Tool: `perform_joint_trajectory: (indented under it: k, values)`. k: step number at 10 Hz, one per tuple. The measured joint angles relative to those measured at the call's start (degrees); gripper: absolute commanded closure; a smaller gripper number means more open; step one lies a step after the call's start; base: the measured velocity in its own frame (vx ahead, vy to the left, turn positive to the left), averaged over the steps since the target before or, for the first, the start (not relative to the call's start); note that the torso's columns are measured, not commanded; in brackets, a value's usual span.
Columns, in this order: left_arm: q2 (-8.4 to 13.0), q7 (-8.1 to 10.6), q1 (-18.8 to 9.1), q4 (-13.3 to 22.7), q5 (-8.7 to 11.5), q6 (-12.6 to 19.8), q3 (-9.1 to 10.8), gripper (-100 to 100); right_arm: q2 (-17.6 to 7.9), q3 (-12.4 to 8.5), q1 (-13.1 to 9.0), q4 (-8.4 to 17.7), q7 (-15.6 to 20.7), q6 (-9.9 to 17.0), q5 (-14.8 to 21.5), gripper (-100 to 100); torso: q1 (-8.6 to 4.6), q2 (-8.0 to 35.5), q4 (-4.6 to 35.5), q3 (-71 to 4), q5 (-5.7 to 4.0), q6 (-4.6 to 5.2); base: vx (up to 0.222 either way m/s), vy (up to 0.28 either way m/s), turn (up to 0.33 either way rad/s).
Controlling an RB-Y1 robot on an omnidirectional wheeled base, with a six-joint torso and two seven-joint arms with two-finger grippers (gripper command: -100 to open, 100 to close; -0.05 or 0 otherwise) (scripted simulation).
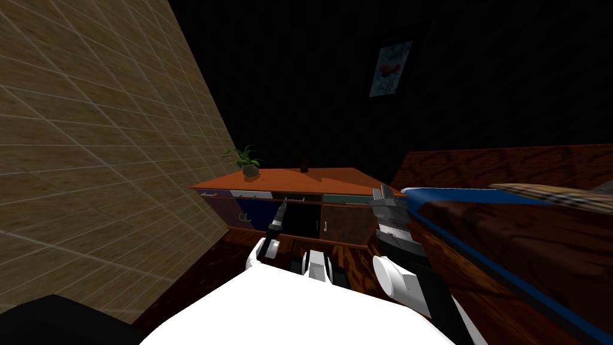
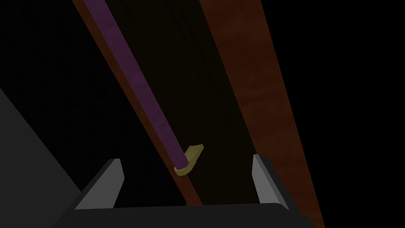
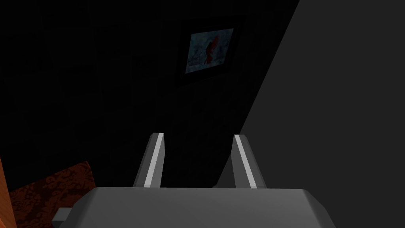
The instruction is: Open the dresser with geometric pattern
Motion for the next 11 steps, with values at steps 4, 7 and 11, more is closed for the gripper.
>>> perform_joint_trajectory:
  k: [4, 7, 11]
  values:
    - [-0.1, 0.07, -1.4, -1.0, 0.0, 4.0, -0.1, -100, 0.0, 0.0, 0.0, 0.0, 0.0, 0.0, 0.0, 0, -0.01, 0.1, 0.0, 0.0, 0.0, 0.0, -0.039, -0.015, 0.003]
    - [0.2, 0.15, -2.4, -1.9, 0.0, 7.0, -0.19, -100, 0.0, 0.0, 0.0, 0.0, 0.0, 0.0, 0.0, 0, 0.0, 0.0, 0.0, 0.0, 0.0, 0.0, -0.038, -0.017, 0.003]
    - [0.5, 0.31, -4.1, -2.9, 0.0, 11.3, -0.24, -100, 0.0, 0.0, 0.0, 0.0, 0.0, 0.0, 0.0, 0, 0.0, 0.0, 0.0, 0.0, 0.0, 0.0, -0.042, -0.019, 0.004]
